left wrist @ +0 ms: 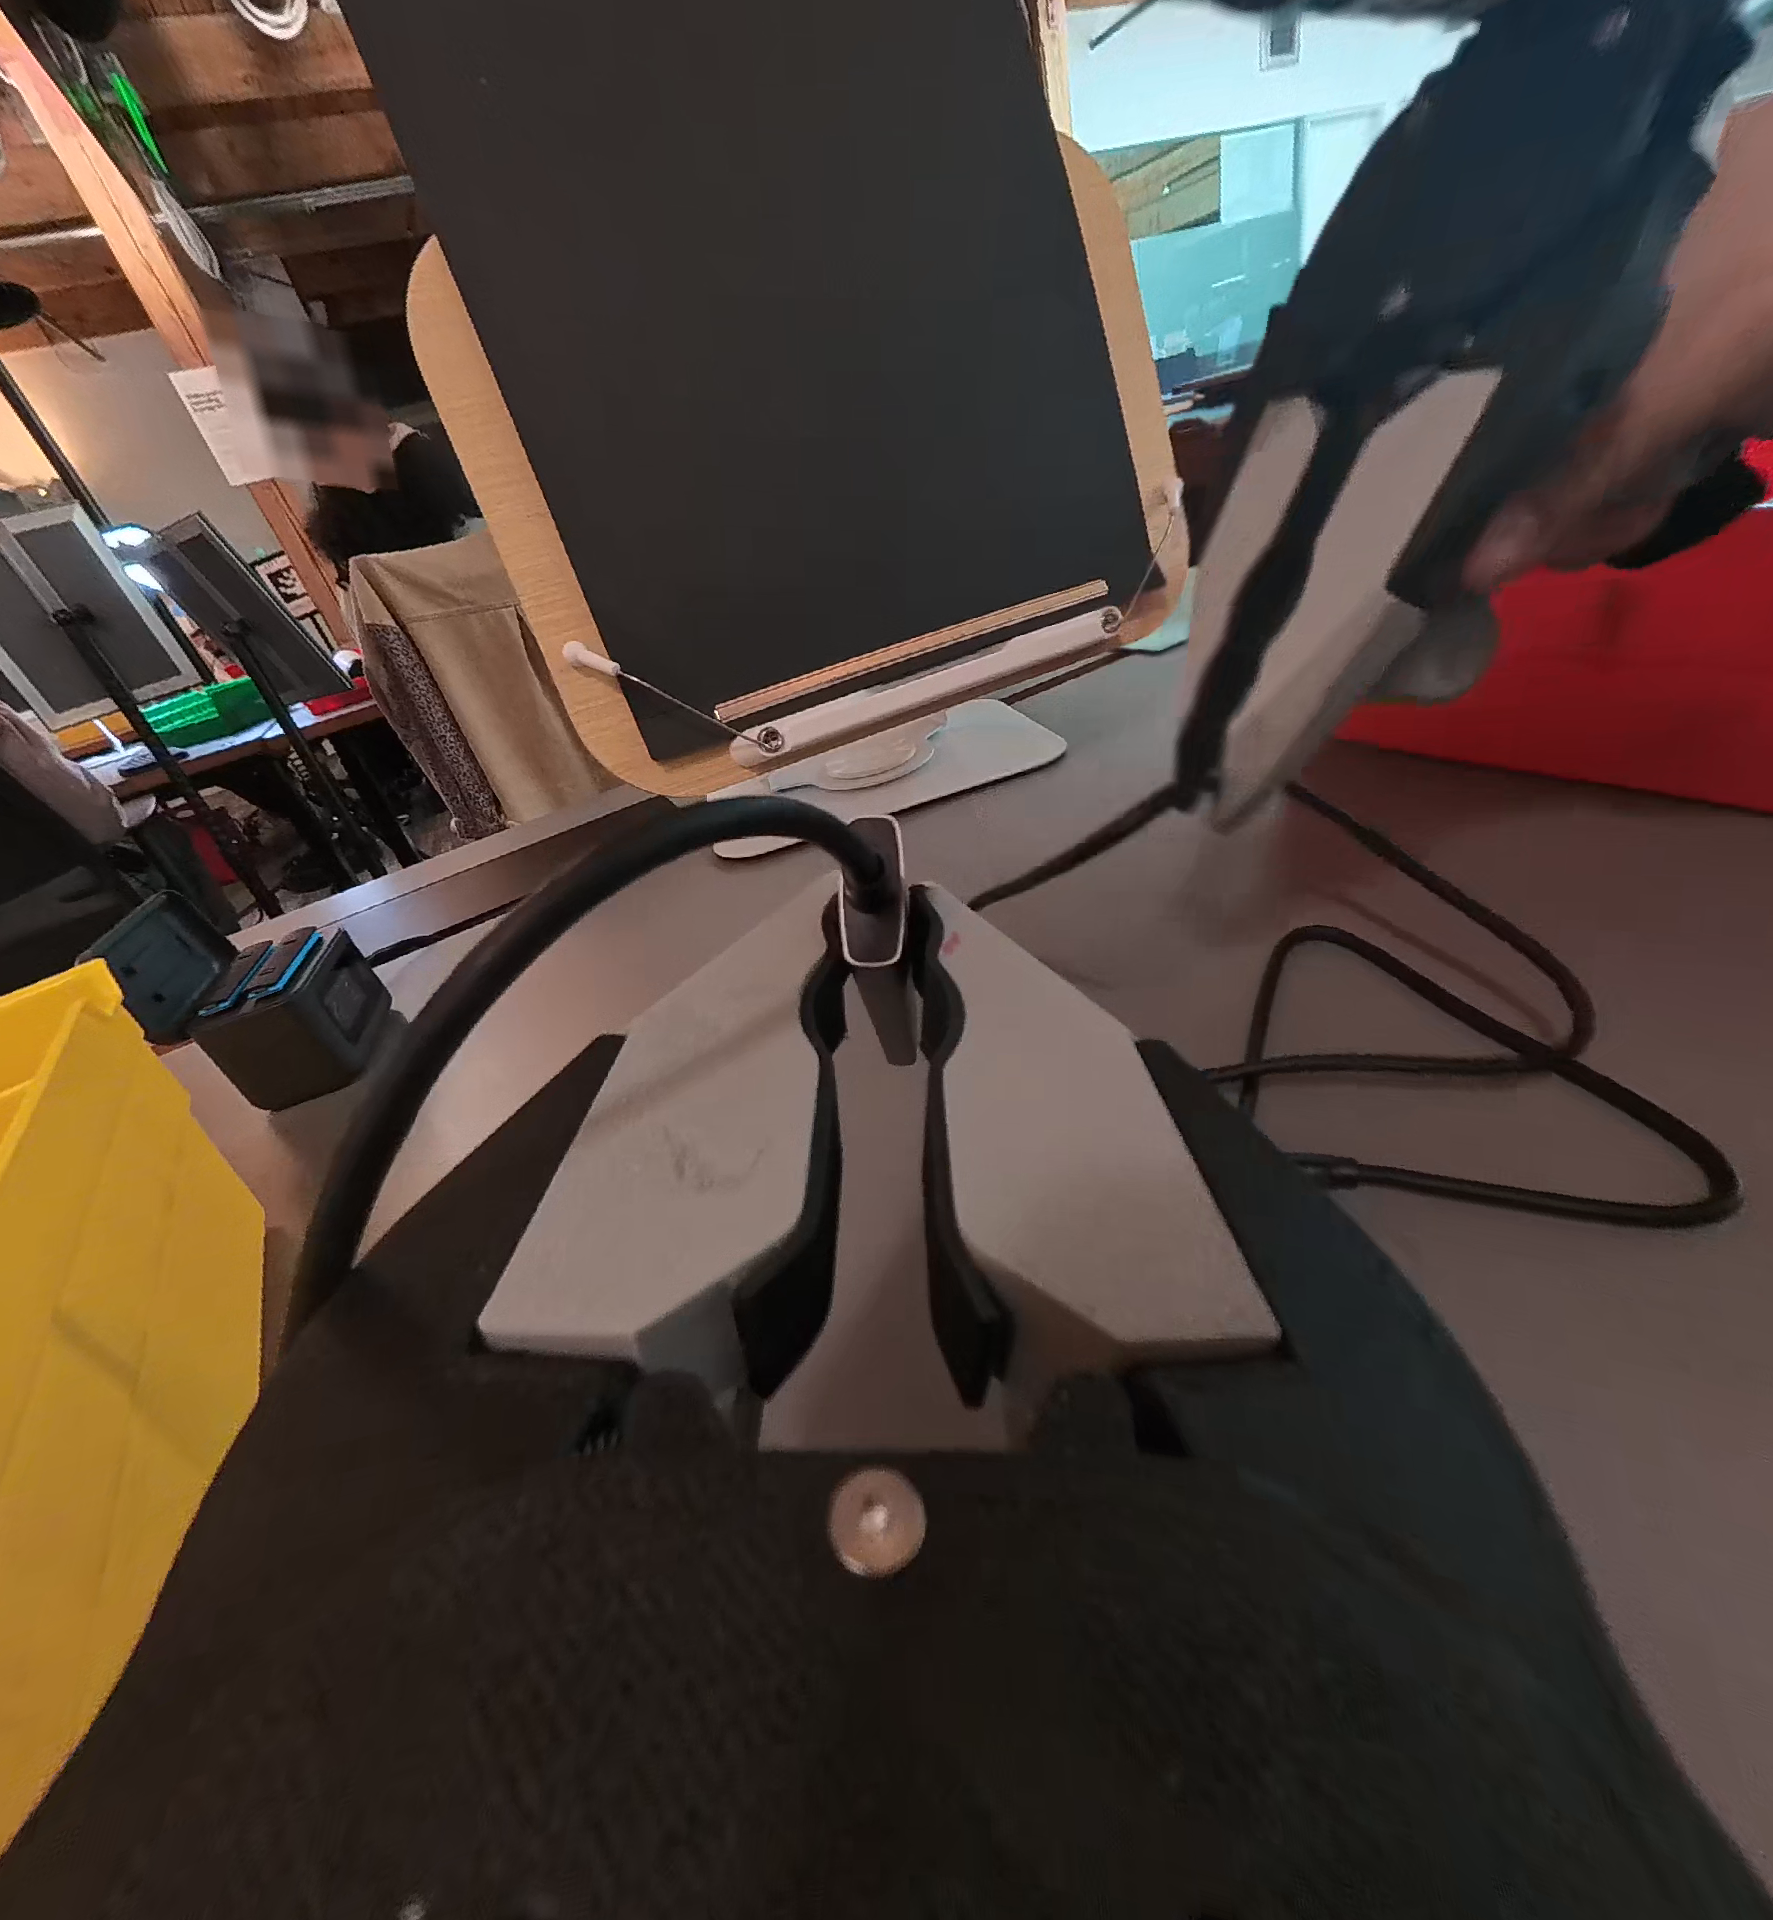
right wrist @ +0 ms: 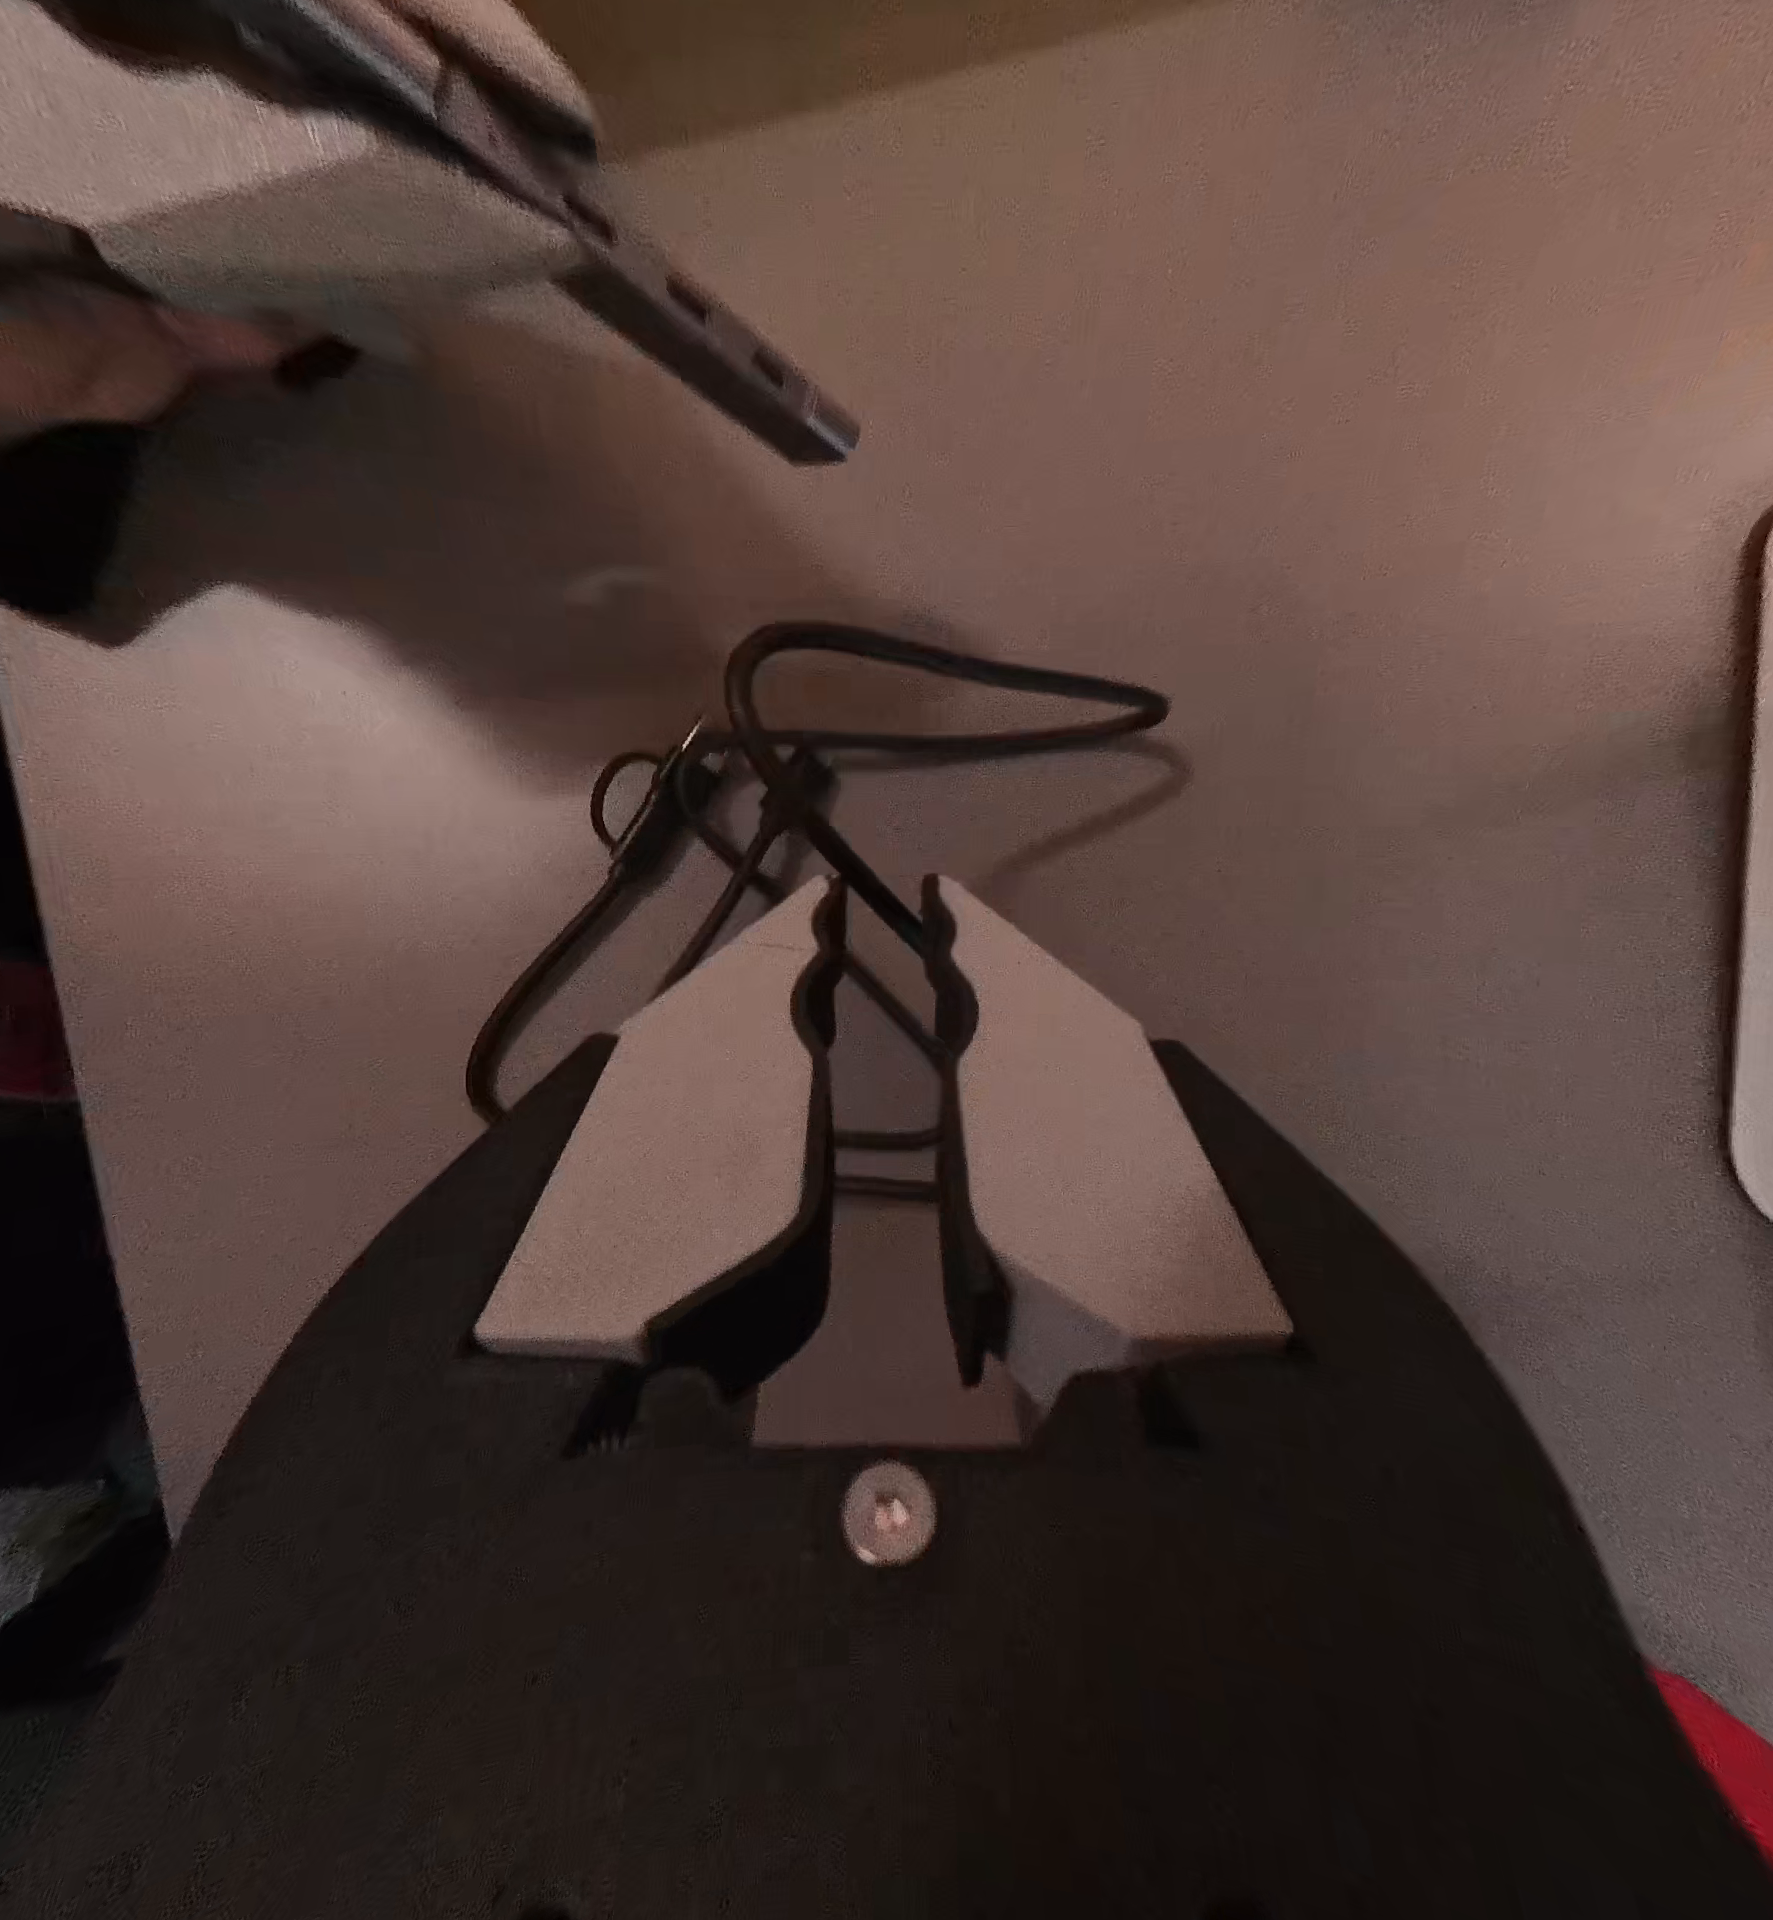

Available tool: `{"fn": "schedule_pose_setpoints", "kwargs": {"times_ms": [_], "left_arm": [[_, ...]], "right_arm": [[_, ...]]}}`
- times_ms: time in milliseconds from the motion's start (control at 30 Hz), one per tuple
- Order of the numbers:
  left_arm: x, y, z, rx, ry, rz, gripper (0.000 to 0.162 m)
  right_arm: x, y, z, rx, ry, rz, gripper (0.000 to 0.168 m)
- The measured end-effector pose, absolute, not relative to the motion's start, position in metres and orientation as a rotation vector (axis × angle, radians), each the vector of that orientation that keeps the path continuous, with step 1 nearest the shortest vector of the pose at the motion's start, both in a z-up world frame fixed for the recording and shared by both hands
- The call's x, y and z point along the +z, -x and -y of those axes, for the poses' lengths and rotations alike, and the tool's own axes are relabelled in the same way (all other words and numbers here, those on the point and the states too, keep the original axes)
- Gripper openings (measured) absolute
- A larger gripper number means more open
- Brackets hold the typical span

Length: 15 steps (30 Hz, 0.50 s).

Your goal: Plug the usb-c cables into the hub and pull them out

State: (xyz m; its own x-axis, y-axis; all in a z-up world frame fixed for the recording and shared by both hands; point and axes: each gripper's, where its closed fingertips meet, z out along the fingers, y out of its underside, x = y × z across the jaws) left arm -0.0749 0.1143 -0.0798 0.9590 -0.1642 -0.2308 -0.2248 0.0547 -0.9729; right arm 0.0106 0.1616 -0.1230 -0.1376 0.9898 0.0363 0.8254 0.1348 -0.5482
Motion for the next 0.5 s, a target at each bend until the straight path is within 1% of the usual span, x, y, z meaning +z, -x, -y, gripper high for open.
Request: {"fn": "schedule_pose_setpoints", "kwargs": {"times_ms": [100, 233, 267, 300, 400, 433, 467, 500], "left_arm": [[-0.080, 0.071, -0.115, 0.040, 1.522, -0.330, 0.007], [-0.081, 0.068, -0.114, 0.047, 1.524, -0.351, 0.008], [-0.081, 0.068, -0.114, 0.044, 1.525, -0.350, 0.007], [-0.081, 0.068, -0.114, 0.041, 1.526, -0.346, 0.007], [-0.082, 0.070, -0.115, 0.029, 1.535, -0.334, 0.007], [-0.083, 0.070, -0.115, 0.027, 1.537, -0.334, 0.007], [-0.083, 0.070, -0.115, 0.027, 1.537, -0.335, 0.007], [-0.083, 0.069, -0.116, 0.028, 1.538, -0.338, 0.007]], "right_arm": [[-0.152, -0.030, -0.141, 0.523, 1.777, 2.179, 0.016], [-0.180, -0.029, -0.123, 0.388, 1.668, 2.291, 0.045], [-0.185, -0.027, -0.120, 0.370, 1.675, 2.295, 0.060], [-0.188, -0.025, -0.118, 0.348, 1.675, 2.299, 0.069], [-0.191, -0.013, -0.114, 0.304, 1.646, 2.284, 0.076], [-0.191, -0.009, -0.111, 0.316, 1.658, 2.271, 0.081], [-0.193, -0.006, -0.107, 0.330, 1.689, 2.263, 0.091], [-0.196, -0.006, -0.104, 0.328, 1.722, 2.261, 0.097]]}}
